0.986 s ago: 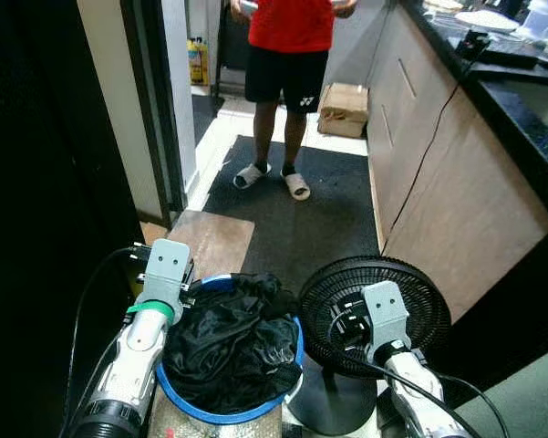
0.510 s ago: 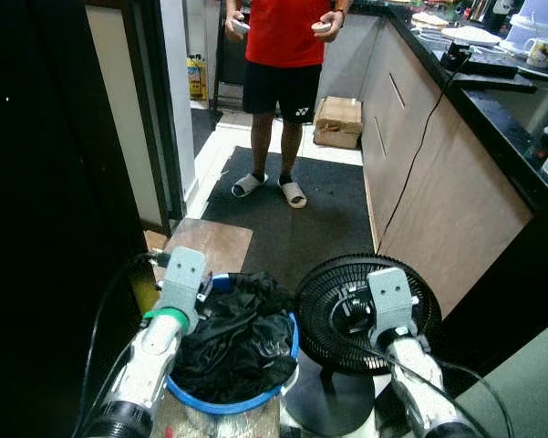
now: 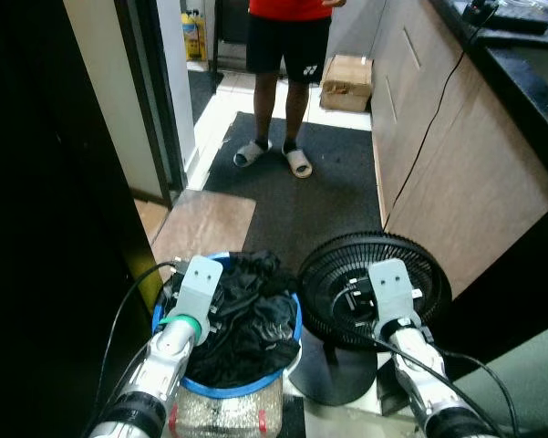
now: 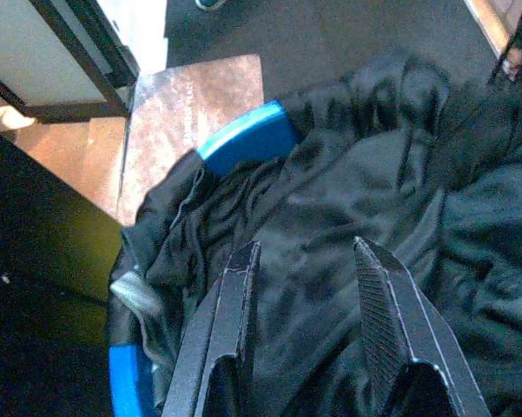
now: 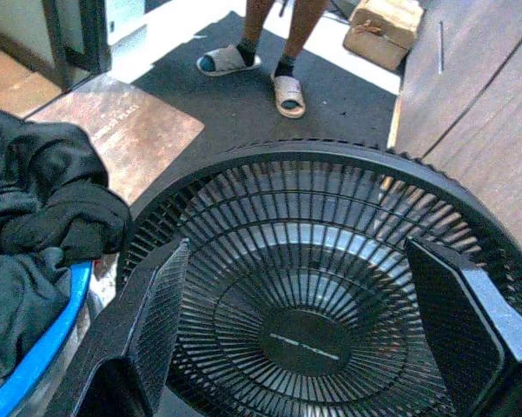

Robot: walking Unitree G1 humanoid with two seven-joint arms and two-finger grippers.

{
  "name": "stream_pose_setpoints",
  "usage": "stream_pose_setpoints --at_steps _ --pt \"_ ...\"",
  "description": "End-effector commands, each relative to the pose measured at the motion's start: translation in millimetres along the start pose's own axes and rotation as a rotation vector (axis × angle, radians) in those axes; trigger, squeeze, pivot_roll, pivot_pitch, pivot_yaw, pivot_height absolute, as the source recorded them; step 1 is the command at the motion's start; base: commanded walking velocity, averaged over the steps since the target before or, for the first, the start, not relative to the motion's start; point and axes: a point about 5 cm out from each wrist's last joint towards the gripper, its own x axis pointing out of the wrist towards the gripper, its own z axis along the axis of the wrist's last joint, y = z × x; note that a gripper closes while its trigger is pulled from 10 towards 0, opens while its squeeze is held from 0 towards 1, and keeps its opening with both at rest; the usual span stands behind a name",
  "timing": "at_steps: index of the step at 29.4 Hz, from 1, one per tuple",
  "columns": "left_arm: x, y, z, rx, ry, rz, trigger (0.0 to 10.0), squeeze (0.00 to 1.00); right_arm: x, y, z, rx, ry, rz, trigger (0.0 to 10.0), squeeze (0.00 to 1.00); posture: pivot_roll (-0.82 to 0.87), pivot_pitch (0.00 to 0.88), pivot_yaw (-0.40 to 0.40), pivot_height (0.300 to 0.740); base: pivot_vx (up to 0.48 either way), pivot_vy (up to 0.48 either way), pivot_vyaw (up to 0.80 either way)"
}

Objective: Clothes washing

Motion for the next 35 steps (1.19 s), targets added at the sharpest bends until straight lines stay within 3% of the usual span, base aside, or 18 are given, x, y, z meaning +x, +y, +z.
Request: stream_pose_setpoints --at_steps 1,12,16,17,18,19,22,30,33,35 --pt "-3.3 -1.8 -12.0 0.029 0.039 -0.015 10.0 0.00 -2.9 3.7 -7.4 -0.002 0.035 0.016 10.0 0.00 0.09 0.236 0.008 0.740 0.000 0.000 0.00" --pt "-2.2 -0.9 -12.1 0.077 0.041 -0.045 10.0 0.00 5.1 6.5 0.5 -0.011 0.026 0.043 10.0 0.00 0.11 0.322 0.011 0.740 0.000 0.000 0.00" --pt "0.9 -4.3 -4.2 0.076 0.023 -0.057 10.0 0.00 10.6 -12.6 6.6 0.017 0.012 -0.002 10.0 0.00 0.13 0.334 0.026 0.740 0.000 0.000 0.00" --pt "1.7 -4.0 1.2 0.068 0.008 -0.053 10.0 0.00 24.7 -30.4 27.8 0.063 -0.044 -0.052 10.0 0.00 0.15 0.333 0.032 0.740 0.000 0.000 0.00" --pt "1.7 -4.0 1.2 0.068 0.008 -0.053 10.0 0.00 24.7 -30.4 27.8 0.063 -0.044 -0.052 10.0 0.00 0.15 0.333 0.032 0.740 0.000 0.000 0.00" --pt "0.5 -2.7 2.3 0.063 0.000 -0.050 10.0 0.00 38.0 -32.3 46.1 0.047 -0.058 -0.059 10.0 0.00 0.16 0.336 0.028 0.740 0.000 0.000 0.00" --pt "-0.2 -2.0 2.8 0.061 -0.003 -0.047 10.0 0.00 43.0 -28.7 51.8 0.027 -0.051 -0.040 10.0 0.00 0.17 0.339 0.023 0.740 0.000 0.000 0.00" --pt "-1.6 1.0 1.7 0.049 -0.004 -0.025 10.0 0.00 41.6 -15.8 40.7 -0.022 0.022 0.030 10.0 0.00 0.18 0.339 0.007 0.740 0.000 0.000 0.00" --pt "-2.3 5.1 0.9 0.037 -0.003 -0.009 10.0 0.00 39.0 -12.8 36.7 -0.020 0.024 0.047 10.0 0.00 0.17 0.338 0.004 0.740 0.000 0.000 0.00" --pt "-5.5 14.2 -0.6 0.018 -0.009 0.013 10.0 0.00 28.5 -8.7 24.3 -0.009 0.019 0.084 10.0 0.00 0.13 0.313 -0.007 0.740 0.000 0.000 0.00"
